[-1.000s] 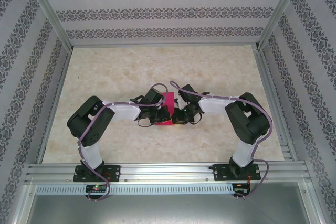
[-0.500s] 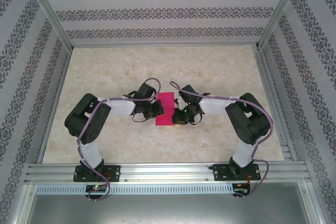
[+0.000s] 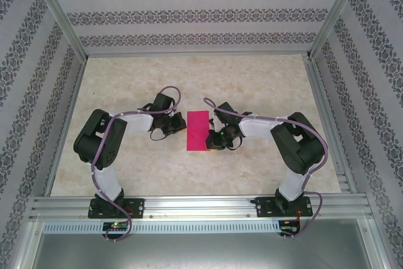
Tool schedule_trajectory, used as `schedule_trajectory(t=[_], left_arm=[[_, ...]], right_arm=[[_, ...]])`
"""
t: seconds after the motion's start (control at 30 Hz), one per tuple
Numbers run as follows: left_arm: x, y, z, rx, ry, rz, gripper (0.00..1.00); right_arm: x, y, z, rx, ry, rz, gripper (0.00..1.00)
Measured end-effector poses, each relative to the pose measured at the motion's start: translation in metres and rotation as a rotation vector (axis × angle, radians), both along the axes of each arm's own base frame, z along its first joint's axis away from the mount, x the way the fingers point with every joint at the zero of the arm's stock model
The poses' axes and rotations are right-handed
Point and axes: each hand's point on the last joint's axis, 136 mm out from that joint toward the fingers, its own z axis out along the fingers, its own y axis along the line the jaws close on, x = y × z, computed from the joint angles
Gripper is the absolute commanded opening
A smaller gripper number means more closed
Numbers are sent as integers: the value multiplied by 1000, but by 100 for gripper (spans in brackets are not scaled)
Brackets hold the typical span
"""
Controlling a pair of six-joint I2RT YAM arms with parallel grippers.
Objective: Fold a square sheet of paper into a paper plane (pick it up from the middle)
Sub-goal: Fold the triangle a second time at the center of the table, then turn over the paper at the center of the table.
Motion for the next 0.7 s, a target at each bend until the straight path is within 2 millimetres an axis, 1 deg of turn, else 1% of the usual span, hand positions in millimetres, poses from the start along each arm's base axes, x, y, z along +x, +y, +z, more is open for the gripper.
schedule_trajectory(t=[0.07,0.13,0.17,0.23,0.3,0.33,0.4,0.47,0.5,0.6,0.7], left_arm=[[2,4,1,2,-3,7,14],[1,6,4,8,-5,6,19],[0,7,7,9,-9,3,21],[1,6,17,2,-28,-2,25],[2,5,30,-13,-55,-4,30],[3,4,36,-23,-69,-5,33],[3,2,48,-43,-92,-7,37],[1,1,54,-64,-102,-8,40],[-1,1,55,-73,-99,-8,41],[-10,0,48,-85,-68,-10,44],[-19,1,40,-87,-33,-6,45]], right_arm=[[0,1,4,-10,-2,-10,16],[5,5,17,0,-29,-25,25],[9,7,26,13,-51,-36,29],[22,13,54,63,-129,-62,36],[34,16,81,105,-208,-87,39],[41,16,91,119,-240,-101,40],[51,15,101,131,-284,-121,42],[59,10,96,113,-291,-145,43],[63,6,90,99,-284,-157,43],[69,-1,70,58,-251,-179,43],[70,-5,51,26,-220,-183,42]])
